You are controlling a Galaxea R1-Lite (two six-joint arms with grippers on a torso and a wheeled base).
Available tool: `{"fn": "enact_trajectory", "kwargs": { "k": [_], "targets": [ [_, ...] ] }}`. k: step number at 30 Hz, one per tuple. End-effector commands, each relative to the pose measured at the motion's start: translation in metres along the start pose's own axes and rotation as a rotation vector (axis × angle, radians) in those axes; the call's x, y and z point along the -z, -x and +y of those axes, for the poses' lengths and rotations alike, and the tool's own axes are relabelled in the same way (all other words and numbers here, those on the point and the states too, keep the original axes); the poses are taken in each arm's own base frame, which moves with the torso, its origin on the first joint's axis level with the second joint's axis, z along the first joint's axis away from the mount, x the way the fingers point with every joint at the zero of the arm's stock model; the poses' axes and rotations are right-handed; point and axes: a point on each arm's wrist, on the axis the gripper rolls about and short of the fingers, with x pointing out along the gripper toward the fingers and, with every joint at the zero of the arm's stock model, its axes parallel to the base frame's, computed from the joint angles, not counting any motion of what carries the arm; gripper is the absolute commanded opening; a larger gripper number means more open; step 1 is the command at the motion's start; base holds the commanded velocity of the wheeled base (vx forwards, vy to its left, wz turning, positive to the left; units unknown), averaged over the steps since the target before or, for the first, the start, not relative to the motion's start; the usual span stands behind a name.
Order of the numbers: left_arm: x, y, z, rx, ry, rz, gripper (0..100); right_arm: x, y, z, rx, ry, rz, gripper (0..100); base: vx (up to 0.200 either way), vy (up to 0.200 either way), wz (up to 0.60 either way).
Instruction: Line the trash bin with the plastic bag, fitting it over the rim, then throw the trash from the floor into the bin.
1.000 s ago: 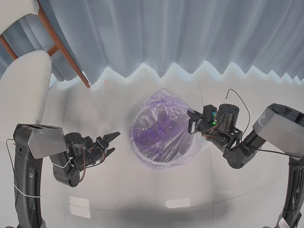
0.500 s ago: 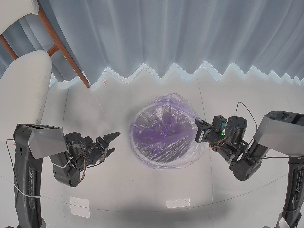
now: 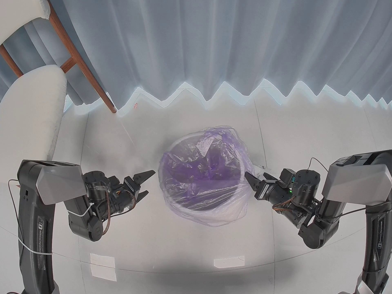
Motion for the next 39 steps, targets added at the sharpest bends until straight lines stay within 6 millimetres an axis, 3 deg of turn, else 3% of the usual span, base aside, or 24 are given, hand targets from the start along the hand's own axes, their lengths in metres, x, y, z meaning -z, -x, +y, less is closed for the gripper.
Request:
{"fn": "enact_trajectory", "kwargs": {
  "k": [1, 4, 5, 7, 10, 14, 18, 25, 39],
  "targets": [
    [0.0, 0.0, 0.0, 0.0, 0.0, 0.0, 100, -0.015, 0.038, 0.005, -0.029, -0.197, 0.028, 100, 0.0, 0.0, 0.0],
    [0.0, 0.0, 0.001, -0.001, 0.001, 0.001, 100, -0.012, 0.054, 0.002, -0.066, -0.231, 0.106, 100, 0.0, 0.0, 0.0],
    [0.0, 0.0, 0.001, -0.002, 0.002, 0.001, 100, 0.002, 0.069, -0.004, -0.083, -0.222, 0.214, 100, 0.0, 0.0, 0.0],
    [0.001, -0.001, 0.002, -0.002, 0.0, 0.001, 100, 0.01, 0.074, -0.007, -0.081, -0.2, 0.262, 100, 0.0, 0.0, 0.0],
    [0.001, -0.001, 0.002, -0.002, 0.0, 0.001, 100, 0.021, 0.071, -0.011, -0.068, -0.17, 0.296, 100, 0.0, 0.0, 0.0],
    [0.001, 0.0, 0.002, -0.003, -0.007, 0.002, 100, 0.05, 0.06, -0.022, -0.042, -0.082, 0.375, 100, 0.0, 0.0, 0.0],
    [0.003, -0.001, 0.005, -0.01, -0.021, 0.007, 100, 0.071, 0.055, -0.019, -0.071, -0.031, 0.43, 100, 0.0, 0.0, 0.0],
    [0.003, -0.001, 0.006, -0.011, -0.02, 0.008, 100, 0.075, 0.036, 0.003, -0.217, 0.005, 0.409, 100, 0.0, 0.0, 0.0],
    [0.003, -0.001, 0.005, -0.01, -0.021, 0.007, 100, 0.079, 0.017, 0.007, -0.337, 0.057, 0.388, 100, 0.0, 0.0, 0.0]
  ]
}}
